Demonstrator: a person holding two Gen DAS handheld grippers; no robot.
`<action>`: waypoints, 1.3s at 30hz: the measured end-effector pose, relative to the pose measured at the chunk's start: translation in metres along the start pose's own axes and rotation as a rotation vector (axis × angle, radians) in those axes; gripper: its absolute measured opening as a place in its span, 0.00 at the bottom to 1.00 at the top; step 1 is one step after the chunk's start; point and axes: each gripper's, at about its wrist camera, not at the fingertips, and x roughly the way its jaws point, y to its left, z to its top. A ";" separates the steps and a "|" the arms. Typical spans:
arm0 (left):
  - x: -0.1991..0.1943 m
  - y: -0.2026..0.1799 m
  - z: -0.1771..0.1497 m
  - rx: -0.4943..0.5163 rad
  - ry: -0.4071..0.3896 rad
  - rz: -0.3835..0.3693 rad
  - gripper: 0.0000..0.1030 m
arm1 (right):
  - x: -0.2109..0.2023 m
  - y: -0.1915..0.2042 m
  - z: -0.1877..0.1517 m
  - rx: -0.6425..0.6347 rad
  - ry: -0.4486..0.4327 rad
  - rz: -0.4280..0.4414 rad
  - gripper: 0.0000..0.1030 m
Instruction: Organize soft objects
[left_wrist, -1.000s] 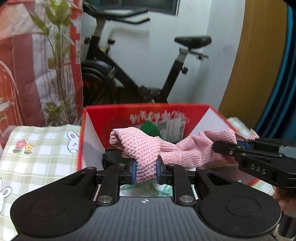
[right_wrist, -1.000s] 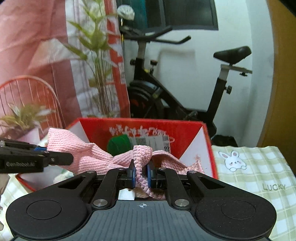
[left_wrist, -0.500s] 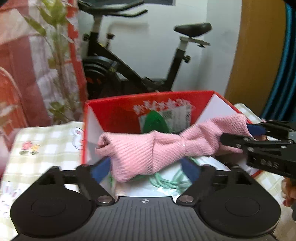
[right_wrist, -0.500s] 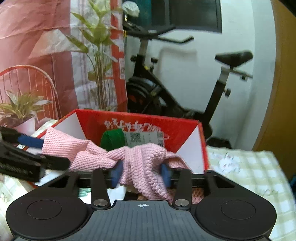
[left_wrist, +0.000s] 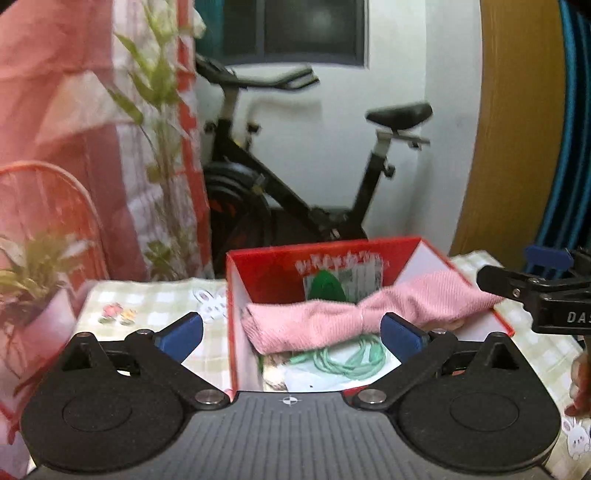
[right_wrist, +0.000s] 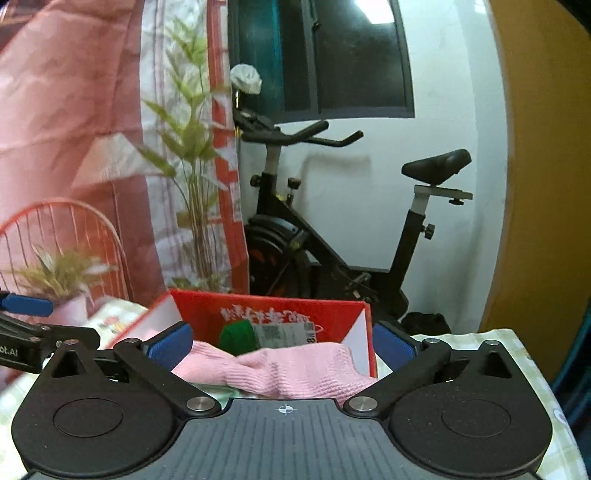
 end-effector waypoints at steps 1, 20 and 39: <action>-0.009 -0.001 0.001 -0.003 -0.017 0.012 1.00 | -0.007 0.001 0.003 0.011 -0.004 0.003 1.00; -0.163 -0.026 0.032 0.020 -0.246 0.092 1.00 | -0.151 0.027 0.056 0.083 -0.051 -0.057 1.00; -0.225 -0.033 0.032 -0.013 -0.319 0.096 1.00 | -0.226 0.041 0.072 0.035 -0.110 -0.105 1.00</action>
